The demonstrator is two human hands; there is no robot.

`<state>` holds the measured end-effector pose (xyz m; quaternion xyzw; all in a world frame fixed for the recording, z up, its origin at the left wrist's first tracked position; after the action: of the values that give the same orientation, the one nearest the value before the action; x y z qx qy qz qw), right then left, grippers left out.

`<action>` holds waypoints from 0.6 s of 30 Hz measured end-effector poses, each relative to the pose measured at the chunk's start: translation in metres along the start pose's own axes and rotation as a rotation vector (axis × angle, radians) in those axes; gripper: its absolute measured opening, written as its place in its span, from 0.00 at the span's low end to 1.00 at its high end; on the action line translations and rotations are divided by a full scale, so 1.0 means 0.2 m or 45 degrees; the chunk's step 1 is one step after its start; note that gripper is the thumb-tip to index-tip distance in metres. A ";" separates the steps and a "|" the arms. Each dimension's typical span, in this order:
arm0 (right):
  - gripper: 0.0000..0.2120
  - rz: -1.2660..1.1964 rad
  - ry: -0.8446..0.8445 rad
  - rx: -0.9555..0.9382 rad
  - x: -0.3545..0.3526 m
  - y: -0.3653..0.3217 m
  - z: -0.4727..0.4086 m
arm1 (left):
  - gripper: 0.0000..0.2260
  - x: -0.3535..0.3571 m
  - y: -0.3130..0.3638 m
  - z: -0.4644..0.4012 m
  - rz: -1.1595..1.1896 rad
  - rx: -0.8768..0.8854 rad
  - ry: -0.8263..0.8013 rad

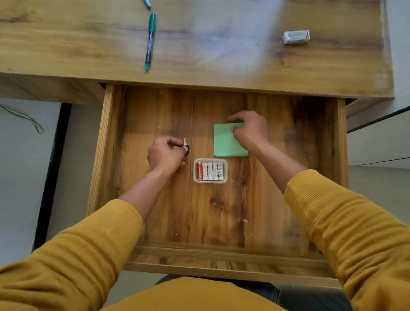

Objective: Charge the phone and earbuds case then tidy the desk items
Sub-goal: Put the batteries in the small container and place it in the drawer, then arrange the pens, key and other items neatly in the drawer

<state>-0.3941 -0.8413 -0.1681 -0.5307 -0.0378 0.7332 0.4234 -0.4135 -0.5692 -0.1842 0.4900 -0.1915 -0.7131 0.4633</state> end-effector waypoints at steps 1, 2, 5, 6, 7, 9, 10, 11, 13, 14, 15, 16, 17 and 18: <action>0.16 0.015 0.027 -0.015 -0.01 -0.01 0.00 | 0.06 -0.01 0.01 0.00 -0.021 0.026 0.010; 0.17 0.045 0.062 -0.032 -0.03 -0.02 0.00 | 0.06 -0.03 0.03 0.00 -0.039 0.061 0.017; 0.17 0.160 0.179 -0.123 -0.09 -0.08 0.01 | 0.07 -0.07 0.11 -0.02 -0.053 0.204 0.020; 0.17 0.182 0.201 -0.157 -0.11 -0.10 0.03 | 0.06 -0.09 0.13 -0.02 -0.048 0.243 0.016; 0.16 0.194 0.218 -0.192 -0.12 -0.12 0.04 | 0.05 -0.10 0.17 -0.02 -0.045 0.279 0.016; 0.13 0.195 0.250 -0.264 -0.14 -0.17 0.07 | 0.04 -0.13 0.24 -0.03 -0.044 0.356 0.027; 0.11 0.183 0.263 -0.297 -0.15 -0.20 0.08 | 0.04 -0.15 0.28 -0.03 -0.054 0.401 0.037; 0.10 0.169 0.278 -0.331 -0.16 -0.23 0.09 | 0.04 -0.16 0.32 -0.02 -0.073 0.447 0.051; 0.08 0.118 0.305 -0.397 -0.20 -0.31 0.10 | 0.05 -0.20 0.41 -0.02 -0.102 0.540 0.093; 0.08 0.076 0.312 -0.435 -0.21 -0.35 0.11 | 0.06 -0.22 0.45 -0.03 -0.104 0.576 0.115; 0.08 0.032 0.322 -0.481 -0.23 -0.40 0.13 | 0.05 -0.24 0.50 -0.04 -0.105 0.608 0.140; 0.07 -0.007 0.333 -0.526 -0.24 -0.46 0.14 | 0.05 -0.27 0.54 -0.05 -0.110 0.633 0.169; 0.07 -0.042 0.345 -0.573 -0.27 -0.53 0.14 | 0.05 -0.30 0.58 -0.07 -0.110 0.657 0.203; 0.07 -0.073 0.357 -0.614 -0.29 -0.60 0.14 | 0.06 -0.32 0.63 -0.09 -0.109 0.676 0.241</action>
<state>-0.3423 -0.7924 -0.0536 -0.7113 -0.1672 0.6101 0.3065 -0.3325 -0.5732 -0.0673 0.6662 -0.3066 -0.6081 0.3040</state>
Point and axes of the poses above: each hand's wrist, its own z-axis away from the middle knuckle, its own x-axis out of the palm, y = z × x, the point moved 9 cm from there along -z, towards the middle knuckle, and after that the axes turned 6 degrees about x, right-handed, at the moved point
